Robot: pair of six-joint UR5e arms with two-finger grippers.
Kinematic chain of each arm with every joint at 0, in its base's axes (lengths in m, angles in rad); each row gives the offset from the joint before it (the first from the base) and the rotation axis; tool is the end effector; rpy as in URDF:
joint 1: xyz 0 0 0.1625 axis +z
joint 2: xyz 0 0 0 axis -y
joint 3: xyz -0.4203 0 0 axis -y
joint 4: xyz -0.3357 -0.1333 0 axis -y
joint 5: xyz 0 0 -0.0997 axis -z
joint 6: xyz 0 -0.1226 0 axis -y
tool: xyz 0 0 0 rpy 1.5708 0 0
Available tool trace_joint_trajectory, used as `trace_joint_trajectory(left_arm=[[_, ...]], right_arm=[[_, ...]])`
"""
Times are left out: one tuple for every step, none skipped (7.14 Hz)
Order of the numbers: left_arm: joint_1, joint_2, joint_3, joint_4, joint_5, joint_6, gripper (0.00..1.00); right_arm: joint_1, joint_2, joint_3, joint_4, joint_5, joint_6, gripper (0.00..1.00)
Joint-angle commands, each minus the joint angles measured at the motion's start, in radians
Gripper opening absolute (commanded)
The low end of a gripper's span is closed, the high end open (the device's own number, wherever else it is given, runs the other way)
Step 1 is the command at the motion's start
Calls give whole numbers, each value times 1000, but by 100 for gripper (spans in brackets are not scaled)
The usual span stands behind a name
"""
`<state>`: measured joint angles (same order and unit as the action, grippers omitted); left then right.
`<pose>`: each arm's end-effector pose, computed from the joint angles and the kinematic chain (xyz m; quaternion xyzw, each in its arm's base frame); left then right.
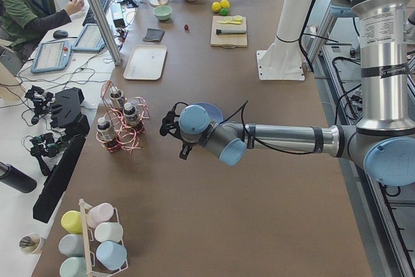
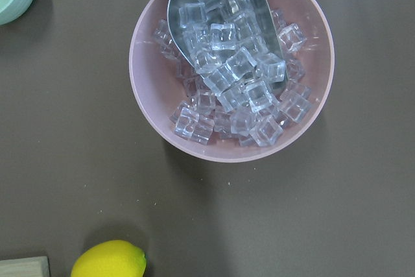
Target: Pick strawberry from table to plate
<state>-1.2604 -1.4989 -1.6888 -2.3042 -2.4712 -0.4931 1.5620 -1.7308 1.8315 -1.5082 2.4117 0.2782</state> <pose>0.0958 -0.4204 0.5503 0.1575 0.5042 0.0887 0.8444 0.0386 -0.3791 0.6081 0.0155 -0.4133 0.0892 0.9061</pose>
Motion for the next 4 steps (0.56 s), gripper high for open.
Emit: trace_joint_trajectory(left_arm=[[192,-21,44,-220,191,-288,98],[208,-29,108,-289,196,-292,98],[214,-30,142,-316,207,-291,98],[283,-35,152,-343,307,-297,98]], right_arm=[[-37,7,-130,202,4,7,100],[-46,14,-141,210,6,41,100],[-57,20,-141,210,9,58,100],[-62,22,-141,210,10,59,100]])
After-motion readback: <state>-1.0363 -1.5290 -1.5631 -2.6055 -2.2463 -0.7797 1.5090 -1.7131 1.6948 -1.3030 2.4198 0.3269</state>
